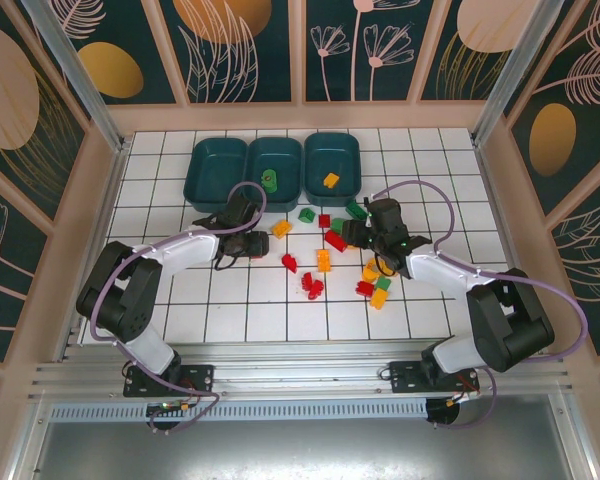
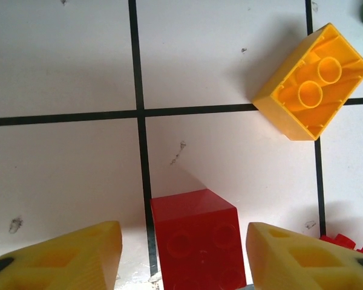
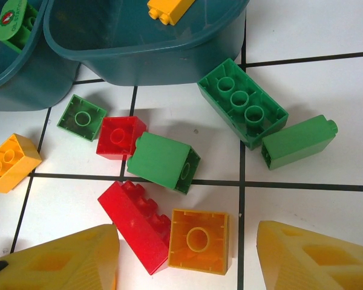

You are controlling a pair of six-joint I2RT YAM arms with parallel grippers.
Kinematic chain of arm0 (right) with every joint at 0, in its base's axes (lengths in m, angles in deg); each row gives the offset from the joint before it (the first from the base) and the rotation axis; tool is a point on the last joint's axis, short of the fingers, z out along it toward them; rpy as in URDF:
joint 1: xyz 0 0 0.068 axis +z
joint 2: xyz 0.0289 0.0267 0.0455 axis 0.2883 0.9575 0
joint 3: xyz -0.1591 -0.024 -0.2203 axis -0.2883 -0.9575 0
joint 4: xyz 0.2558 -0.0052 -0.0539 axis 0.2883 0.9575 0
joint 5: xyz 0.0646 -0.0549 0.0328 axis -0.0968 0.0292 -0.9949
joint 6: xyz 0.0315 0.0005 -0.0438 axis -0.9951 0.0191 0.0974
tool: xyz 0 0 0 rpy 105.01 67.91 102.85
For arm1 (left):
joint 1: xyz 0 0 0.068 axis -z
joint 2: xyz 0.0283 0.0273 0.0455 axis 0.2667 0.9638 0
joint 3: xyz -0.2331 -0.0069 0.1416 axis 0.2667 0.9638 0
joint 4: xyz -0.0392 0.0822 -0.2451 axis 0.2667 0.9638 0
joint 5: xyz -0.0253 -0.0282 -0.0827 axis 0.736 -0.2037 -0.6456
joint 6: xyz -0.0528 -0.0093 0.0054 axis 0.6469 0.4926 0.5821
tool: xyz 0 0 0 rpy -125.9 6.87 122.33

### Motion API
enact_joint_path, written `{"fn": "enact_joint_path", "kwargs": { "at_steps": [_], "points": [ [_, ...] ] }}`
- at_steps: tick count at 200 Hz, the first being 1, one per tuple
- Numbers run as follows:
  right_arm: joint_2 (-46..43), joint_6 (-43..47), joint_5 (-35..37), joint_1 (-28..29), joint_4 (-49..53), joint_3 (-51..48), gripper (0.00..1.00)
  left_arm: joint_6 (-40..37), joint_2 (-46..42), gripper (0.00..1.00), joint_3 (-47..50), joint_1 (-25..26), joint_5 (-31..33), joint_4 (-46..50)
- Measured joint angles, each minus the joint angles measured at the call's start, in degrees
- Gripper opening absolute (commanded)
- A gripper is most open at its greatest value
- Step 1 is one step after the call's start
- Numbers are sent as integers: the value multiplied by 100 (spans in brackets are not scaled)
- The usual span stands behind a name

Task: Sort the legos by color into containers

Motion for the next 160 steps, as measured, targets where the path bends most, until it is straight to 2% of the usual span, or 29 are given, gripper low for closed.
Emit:
{"fn": "enact_joint_path", "kwargs": {
  "at_steps": [24, 50, 69, 93, 102, 119, 135, 160],
  "points": [
    [0, 0, 0, 0, 0, 0, 62, -7, 157, 47, -4, 0, -79, -55],
    [0, 2, 0, 0, 0, 0, 62, -31, 382, 21, -125, 11, -79, -138],
    [-4, 4, -2, 0, 4, 0, 62, -22, 468, 9, -299, 11, -46, -168],
    [-22, 15, -4, 0, 4, 0, 62, -118, 356, 7, -433, 11, 254, 37],
    [-22, 15, -26, 0, 0, 0, 61, -149, 216, 0, -549, -4, 463, 205],
    [0, 15, -66, 7, 2, 13, 61, -212, -44, 0, -957, -155, 719, 396],
    [186, 13, -105, 24, -33, 122, 61, -229, -146, 0, -1506, -560, 863, 400],
    [544, 17, -136, 61, -55, 315, 62, -225, 46, 0, -2299, -1508, 846, 302]
  ]
}}
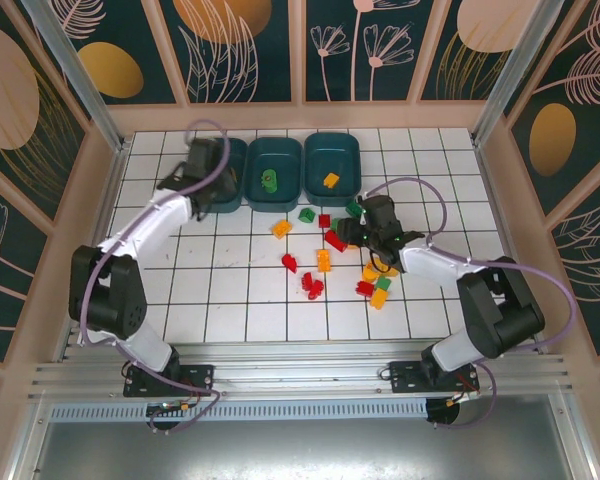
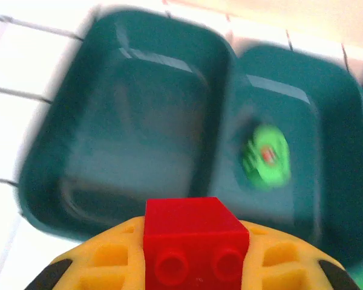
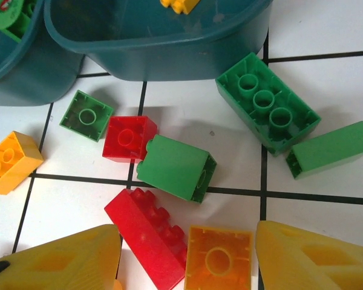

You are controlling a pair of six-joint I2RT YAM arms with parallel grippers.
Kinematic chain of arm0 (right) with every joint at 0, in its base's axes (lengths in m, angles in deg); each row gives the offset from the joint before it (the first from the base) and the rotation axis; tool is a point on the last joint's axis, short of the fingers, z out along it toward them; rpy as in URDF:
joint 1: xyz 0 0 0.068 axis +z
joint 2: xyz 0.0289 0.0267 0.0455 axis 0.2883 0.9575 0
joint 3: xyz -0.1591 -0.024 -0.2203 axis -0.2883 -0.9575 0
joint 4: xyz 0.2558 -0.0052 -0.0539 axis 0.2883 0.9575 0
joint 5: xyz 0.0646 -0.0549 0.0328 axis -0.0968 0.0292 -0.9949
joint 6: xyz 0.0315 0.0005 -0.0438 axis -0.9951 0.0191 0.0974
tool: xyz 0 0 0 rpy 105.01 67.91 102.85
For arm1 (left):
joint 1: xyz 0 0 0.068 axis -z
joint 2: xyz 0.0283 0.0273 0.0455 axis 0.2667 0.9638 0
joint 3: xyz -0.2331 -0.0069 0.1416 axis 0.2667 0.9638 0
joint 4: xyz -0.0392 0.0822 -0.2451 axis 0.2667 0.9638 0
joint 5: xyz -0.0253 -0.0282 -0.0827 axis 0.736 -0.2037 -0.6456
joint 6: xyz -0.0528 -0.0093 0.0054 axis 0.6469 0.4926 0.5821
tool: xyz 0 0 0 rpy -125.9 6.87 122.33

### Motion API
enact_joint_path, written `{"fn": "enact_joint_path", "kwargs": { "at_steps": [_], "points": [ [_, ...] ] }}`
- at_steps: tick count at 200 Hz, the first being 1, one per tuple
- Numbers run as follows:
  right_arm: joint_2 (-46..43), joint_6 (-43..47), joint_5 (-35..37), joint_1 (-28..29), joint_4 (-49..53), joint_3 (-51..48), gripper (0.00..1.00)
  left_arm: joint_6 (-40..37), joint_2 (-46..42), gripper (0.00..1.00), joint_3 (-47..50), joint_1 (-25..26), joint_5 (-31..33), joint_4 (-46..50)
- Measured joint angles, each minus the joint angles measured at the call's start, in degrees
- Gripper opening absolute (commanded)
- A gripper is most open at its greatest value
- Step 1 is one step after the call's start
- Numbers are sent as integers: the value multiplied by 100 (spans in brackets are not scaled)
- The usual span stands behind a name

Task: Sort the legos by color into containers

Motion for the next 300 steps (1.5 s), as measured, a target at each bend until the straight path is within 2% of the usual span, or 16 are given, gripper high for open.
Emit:
{"fn": "enact_joint_path", "kwargs": {
  "at_steps": [31, 67, 116, 136, 155, 210, 237, 259, 300],
  "points": [
    [90, 7, 28, -63, 59, 177, 66, -26, 1174, 0, -1088, -791, -129, 68],
    [90, 4, 162, -337, 151, 380, 71, -188, 2579, 1, -2004, -918, -535, 498],
    [212, 37, 184, -732, 297, 549, 71, -299, 3250, 23, -2618, -857, -914, 964],
    [452, 72, 188, -846, 328, 695, 72, -343, 3351, 28, -2885, -859, -966, 1038],
    [616, 138, 181, -894, 369, 748, 72, -363, 3493, 40, -3128, -859, -1001, 1056],
    [667, 179, 177, -1239, 470, 748, 74, -415, 3534, 63, -3163, -859, -1165, 1187],
    [662, 175, 125, -1364, 472, 748, 75, -369, 3060, 71, -2763, -859, -1311, 1130],
    [660, 155, -33, -1381, 470, 748, 75, -168, 1976, 98, -1749, -859, -1609, 680],
    [667, 151, -280, -1381, 472, 748, 70, 813, -1193, 99, 1845, -822, -2599, -1860]
  ]
}}
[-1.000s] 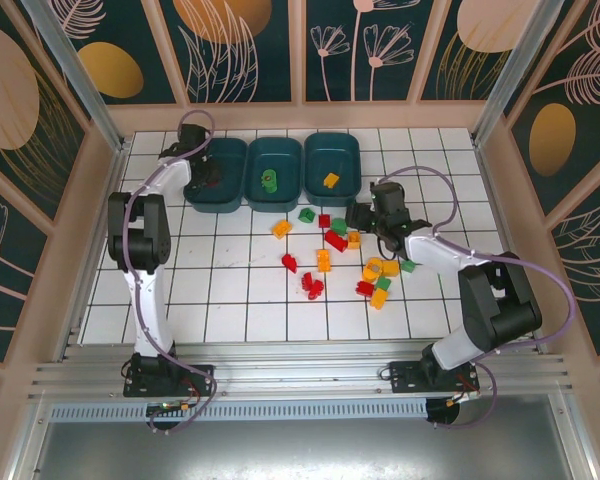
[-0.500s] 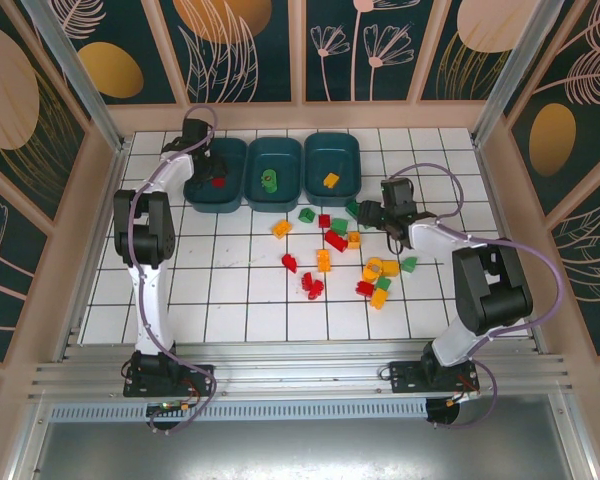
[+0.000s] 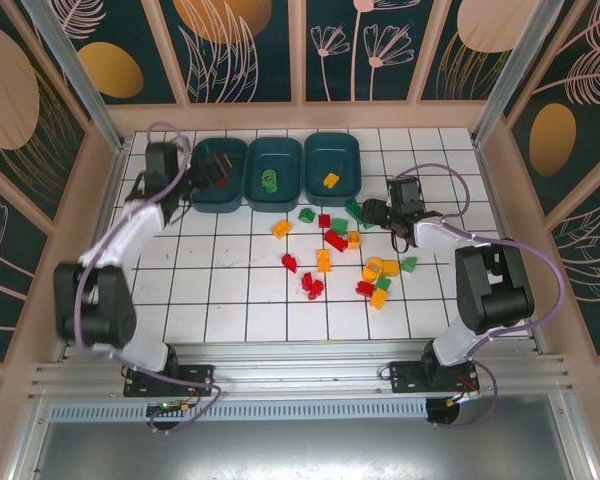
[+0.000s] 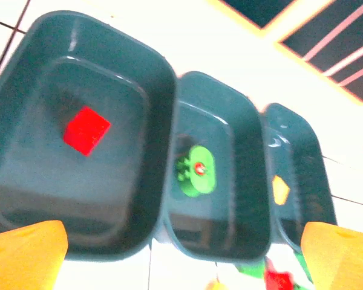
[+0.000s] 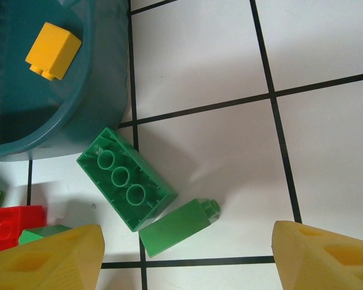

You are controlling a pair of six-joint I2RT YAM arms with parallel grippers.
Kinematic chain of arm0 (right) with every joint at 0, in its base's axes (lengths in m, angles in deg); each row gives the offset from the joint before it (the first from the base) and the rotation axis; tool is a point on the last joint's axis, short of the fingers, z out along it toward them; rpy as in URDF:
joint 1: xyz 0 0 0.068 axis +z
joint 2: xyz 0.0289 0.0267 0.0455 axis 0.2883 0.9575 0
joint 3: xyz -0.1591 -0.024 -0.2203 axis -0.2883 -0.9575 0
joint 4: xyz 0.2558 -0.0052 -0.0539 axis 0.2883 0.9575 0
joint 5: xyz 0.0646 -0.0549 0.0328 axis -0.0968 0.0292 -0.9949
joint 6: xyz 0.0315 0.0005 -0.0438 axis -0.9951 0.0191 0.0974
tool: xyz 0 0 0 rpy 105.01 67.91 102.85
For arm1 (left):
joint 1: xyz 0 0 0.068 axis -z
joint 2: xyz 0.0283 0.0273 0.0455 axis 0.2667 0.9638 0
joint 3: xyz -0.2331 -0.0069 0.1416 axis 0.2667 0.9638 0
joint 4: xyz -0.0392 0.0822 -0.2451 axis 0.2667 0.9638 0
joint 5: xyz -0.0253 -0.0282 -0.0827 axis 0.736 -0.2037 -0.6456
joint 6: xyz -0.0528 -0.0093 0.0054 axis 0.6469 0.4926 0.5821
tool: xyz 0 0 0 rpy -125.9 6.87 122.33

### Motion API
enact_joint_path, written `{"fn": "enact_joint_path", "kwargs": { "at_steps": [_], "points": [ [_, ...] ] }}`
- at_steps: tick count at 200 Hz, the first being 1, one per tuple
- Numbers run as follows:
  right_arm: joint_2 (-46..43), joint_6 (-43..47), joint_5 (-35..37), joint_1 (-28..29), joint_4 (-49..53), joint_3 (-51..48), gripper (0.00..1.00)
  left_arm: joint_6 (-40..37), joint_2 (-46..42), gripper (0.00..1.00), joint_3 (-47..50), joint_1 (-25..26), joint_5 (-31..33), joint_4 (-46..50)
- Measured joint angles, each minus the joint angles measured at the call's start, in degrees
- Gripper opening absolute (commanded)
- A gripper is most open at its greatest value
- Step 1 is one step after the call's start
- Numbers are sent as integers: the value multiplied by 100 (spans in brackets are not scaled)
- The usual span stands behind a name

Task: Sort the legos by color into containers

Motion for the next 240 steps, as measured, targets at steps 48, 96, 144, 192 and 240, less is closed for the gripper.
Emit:
{"fn": "enact_joint_path", "kwargs": {
  "at_steps": [48, 96, 144, 192, 240],
  "points": [
    [-105, -20, 87, 505, 238, -7, 69, 732, -2015, 98, 3005, 157, -437, -1108],
    [-179, -249, 236, 1349, 433, -37, 66, 1257, -2835, 99, 3950, 348, -673, -1556],
    [-146, -382, 557, 1392, 581, -142, 61, 1342, -2846, 99, 3952, 485, -758, -1773],
    [157, -310, 682, 1421, 579, -146, 28, 1414, -2806, 98, 3974, 575, -778, -2004],
    [9, -295, 876, 1220, 544, -240, 16, 1429, -2579, 98, 3971, 634, -778, -2057]
  ]
}}
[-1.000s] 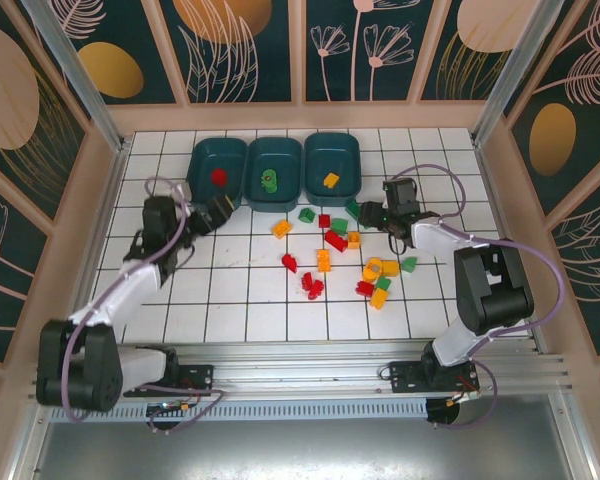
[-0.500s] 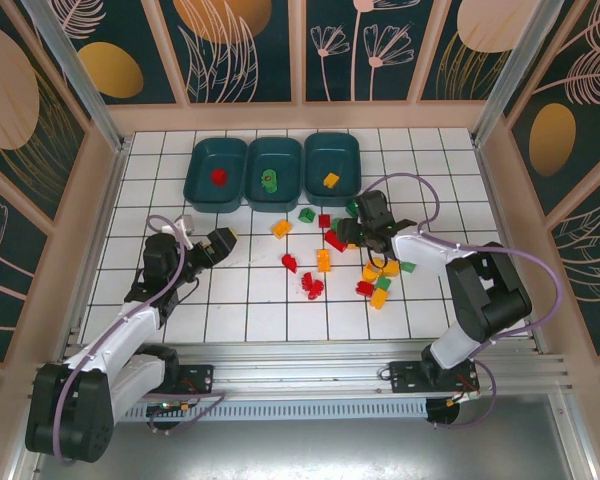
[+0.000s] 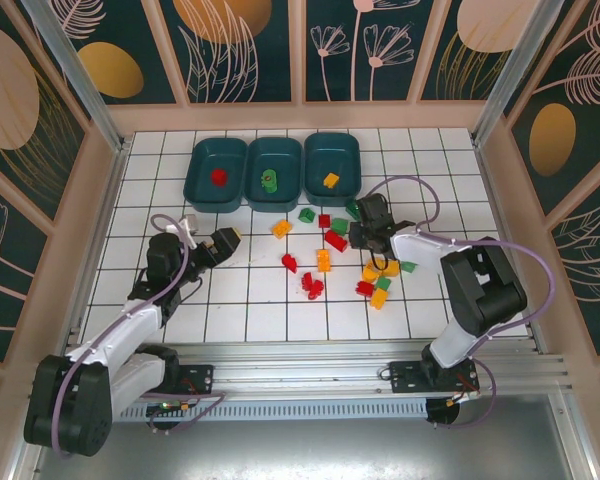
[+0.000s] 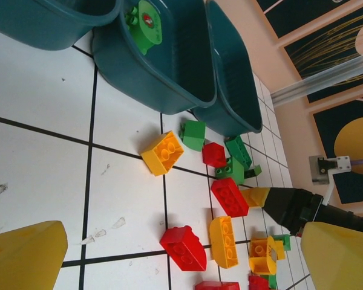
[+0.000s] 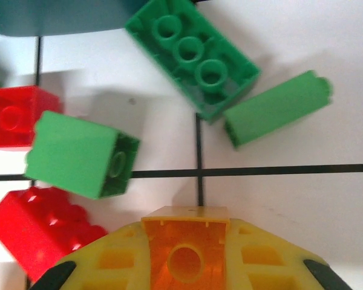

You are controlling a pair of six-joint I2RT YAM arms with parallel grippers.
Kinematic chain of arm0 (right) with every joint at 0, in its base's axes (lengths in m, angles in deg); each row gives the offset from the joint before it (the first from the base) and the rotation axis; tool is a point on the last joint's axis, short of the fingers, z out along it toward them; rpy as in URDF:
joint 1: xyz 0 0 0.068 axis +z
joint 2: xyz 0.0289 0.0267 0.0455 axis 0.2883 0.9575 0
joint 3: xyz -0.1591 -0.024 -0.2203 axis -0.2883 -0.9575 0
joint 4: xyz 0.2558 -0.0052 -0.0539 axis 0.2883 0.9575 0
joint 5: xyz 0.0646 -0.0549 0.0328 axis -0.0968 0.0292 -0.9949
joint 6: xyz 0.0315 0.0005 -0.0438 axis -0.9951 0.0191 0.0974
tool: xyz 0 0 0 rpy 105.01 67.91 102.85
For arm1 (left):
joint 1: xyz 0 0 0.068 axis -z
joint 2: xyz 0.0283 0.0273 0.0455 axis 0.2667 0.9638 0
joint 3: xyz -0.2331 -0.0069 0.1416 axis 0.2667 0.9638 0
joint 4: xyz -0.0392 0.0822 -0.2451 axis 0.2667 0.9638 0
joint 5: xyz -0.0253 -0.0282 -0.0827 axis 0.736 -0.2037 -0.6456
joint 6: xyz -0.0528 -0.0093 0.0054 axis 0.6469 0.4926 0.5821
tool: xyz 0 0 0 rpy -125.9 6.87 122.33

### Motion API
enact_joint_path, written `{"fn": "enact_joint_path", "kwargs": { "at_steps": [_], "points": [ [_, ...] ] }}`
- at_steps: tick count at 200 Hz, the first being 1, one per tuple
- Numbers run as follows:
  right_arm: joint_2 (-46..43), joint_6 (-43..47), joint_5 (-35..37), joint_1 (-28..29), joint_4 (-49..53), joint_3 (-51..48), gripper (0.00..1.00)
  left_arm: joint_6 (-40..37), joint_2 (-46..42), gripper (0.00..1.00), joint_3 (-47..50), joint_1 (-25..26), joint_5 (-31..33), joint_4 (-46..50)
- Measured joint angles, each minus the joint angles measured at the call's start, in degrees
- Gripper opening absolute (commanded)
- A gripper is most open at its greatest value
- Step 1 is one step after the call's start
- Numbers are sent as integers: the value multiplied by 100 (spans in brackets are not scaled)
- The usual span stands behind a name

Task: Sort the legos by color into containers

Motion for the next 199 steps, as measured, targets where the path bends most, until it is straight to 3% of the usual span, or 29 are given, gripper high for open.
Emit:
{"fn": "enact_joint_path", "kwargs": {
  "at_steps": [25, 50, 109, 131, 144, 154, 199],
  "points": [
    [-245, 74, 98, -68, 168, 101, 15, 0, 262, 98, -35, 94, 0, -59],
    [-136, 199, 90, -116, 177, 835, 14, 20, 737, 99, -168, 310, 2, -234],
    [1906, 518, -133, -181, -76, 3388, 15, -98, 1998, 90, -1102, 1316, 348, -94],
    [2590, 625, -186, -249, 11, 3871, 27, -409, 2529, 84, -1707, 1453, 723, 393],
    [2789, 688, -221, -284, 151, 3978, 42, -678, 2916, 81, -2173, 1484, 977, 734],
    [2822, 713, -251, -295, 238, 3987, 49, -914, 3239, 80, -2555, 1508, 1161, 977],
    [2308, 831, -308, -304, 282, 3810, 59, -1738, 4124, 79, -3571, 1672, 1661, 1602]
  ]
}}
